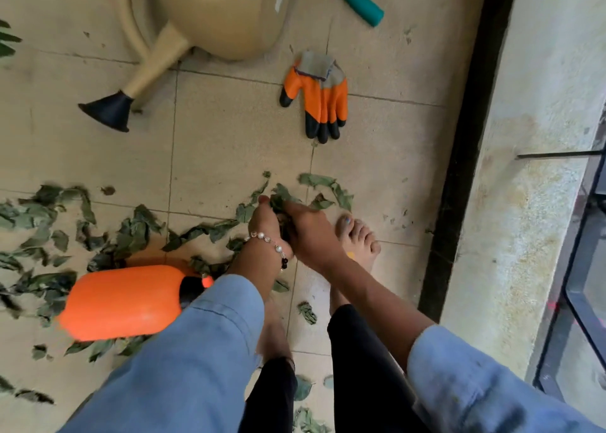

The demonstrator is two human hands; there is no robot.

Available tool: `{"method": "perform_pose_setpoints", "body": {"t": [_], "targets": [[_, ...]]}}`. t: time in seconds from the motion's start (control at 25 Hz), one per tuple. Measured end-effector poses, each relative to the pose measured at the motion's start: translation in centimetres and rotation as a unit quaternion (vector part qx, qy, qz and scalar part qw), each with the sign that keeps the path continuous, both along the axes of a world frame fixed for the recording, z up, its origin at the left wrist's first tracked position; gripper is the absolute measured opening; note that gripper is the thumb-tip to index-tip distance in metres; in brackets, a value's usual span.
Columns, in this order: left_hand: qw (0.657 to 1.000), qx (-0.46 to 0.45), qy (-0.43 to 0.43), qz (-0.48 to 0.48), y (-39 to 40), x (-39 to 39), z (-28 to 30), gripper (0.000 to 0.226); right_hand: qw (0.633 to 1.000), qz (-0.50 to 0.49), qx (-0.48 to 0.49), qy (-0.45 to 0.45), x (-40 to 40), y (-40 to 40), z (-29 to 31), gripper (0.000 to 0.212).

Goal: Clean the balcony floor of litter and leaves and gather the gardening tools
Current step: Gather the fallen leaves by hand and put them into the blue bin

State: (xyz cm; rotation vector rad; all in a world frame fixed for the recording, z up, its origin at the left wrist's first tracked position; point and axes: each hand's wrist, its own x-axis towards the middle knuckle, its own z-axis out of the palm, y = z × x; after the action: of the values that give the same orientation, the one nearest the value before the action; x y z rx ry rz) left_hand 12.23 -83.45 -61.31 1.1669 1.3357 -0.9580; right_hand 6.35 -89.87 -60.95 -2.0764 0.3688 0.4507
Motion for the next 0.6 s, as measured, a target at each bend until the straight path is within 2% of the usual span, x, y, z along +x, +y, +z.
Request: {"method": "perform_pose_setpoints", "body": {"t": [0.12, 0.28, 0.36, 0.4, 0.48, 0.52, 0.56, 0.6], "targets": [[1.0, 0.0, 0.015, -0.011, 3.8, 0.3, 0.1, 0.058, 0.976, 0.199, -0.054, 0.075, -0.7, 1.3, 0.0, 0.047], [0.999, 0.027, 0.039, -0.004, 7.0, -0.2, 0.1, 0.041, 0.938, 0.273, -0.212, 0.034, -0.5, 2.9, 0.6, 0.062], [0.998, 0.041, 0.041, 0.036, 8.3, -0.4, -1.2, 0.034, 0.939, 0.287, -0.187, 0.013, 0.5, 3.0, 0.5, 0.06], [0.998, 0.035, 0.035, 0.046, 9.0, -0.5, -2.2, 0.033, 0.961, 0.253, -0.109, 0.033, 1.1, 2.4, 0.4, 0.056], [0.998, 0.014, 0.015, 0.063, 10.2, -0.6, -3.3, 0.038, 0.99, 0.087, 0.071, 0.083, 1.8, 0.6, -0.9, 0.046], [0.998, 0.011, 0.003, 0.061, 10.8, -0.6, -3.7, 0.041, 0.995, 0.006, 0.049, 0.081, 1.9, -0.6, -2.2, 0.041], [0.998, 0.013, -0.005, 0.062, 11.3, -0.6, -3.9, 0.042, 0.995, -0.03, -0.063, 0.077, 1.8, -2.0, -3.9, 0.041], [0.998, 0.016, -0.008, 0.065, 11.6, -0.5, -4.1, 0.043, 0.978, -0.022, -0.18, 0.099, 1.4, -3.3, -5.6, 0.046]]}}
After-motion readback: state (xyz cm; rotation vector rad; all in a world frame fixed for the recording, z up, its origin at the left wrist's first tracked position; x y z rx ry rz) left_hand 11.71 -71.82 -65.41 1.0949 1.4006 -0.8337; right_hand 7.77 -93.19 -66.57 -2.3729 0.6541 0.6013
